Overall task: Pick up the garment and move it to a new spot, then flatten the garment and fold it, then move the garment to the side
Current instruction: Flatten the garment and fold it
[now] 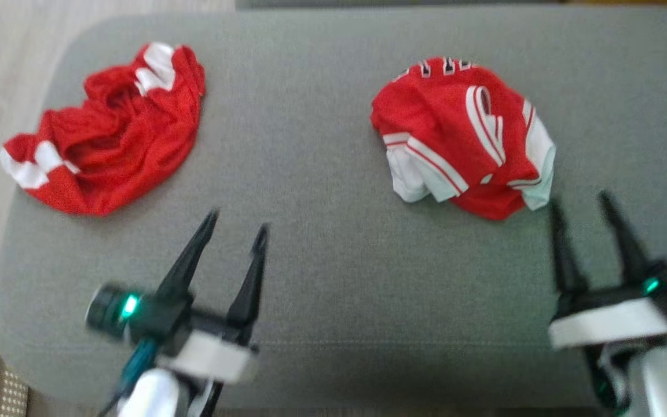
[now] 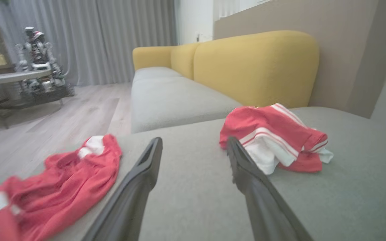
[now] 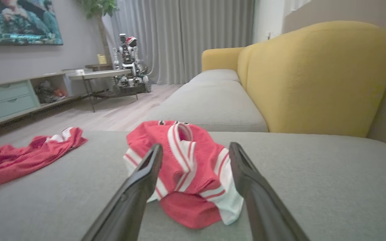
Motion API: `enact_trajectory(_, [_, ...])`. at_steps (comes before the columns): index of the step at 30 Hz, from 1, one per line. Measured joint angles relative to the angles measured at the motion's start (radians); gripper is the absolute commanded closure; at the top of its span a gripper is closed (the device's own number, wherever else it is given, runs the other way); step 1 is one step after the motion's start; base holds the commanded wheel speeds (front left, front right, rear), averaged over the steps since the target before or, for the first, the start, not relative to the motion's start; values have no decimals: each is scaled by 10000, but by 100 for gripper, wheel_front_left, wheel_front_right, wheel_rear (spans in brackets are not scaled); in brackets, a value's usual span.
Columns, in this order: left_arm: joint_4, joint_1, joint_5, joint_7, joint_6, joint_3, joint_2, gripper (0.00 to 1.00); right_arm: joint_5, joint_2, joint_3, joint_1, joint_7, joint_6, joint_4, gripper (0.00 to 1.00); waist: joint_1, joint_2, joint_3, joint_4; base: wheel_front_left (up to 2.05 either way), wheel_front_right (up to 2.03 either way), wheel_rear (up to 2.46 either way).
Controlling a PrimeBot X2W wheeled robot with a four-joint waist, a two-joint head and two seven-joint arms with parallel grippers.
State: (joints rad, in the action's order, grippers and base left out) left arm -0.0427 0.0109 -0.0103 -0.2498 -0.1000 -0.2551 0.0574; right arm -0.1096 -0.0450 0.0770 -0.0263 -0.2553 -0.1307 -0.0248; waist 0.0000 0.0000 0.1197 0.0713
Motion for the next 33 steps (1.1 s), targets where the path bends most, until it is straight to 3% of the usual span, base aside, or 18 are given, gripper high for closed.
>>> enact_trajectory(5, [387,-2116,0,-69,-230,-1290,-15,0,-426,6,872,-1251,0,0,236,0,1,0,1021,-157,0,0,0])
enact_trajectory(17, [1939,-5571,-330,-71,-249,-5056,12,0,-621,6,1043,-2324,0,0,579,0,2,0,2919,-1277,0,0,0])
enact_trajectory(24, [3555,-6904,-35,-71,-240,-5298,4,0,-779,6,978,-2590,-2,0,748,0,3,0,3702,-1879,0,0,0])
enact_trajectory(33, [5062,-8308,128,-71,1039,-5373,-15,0,-871,6,878,-2913,-2,0,853,0,2,0,4506,-2406,0,0,0])
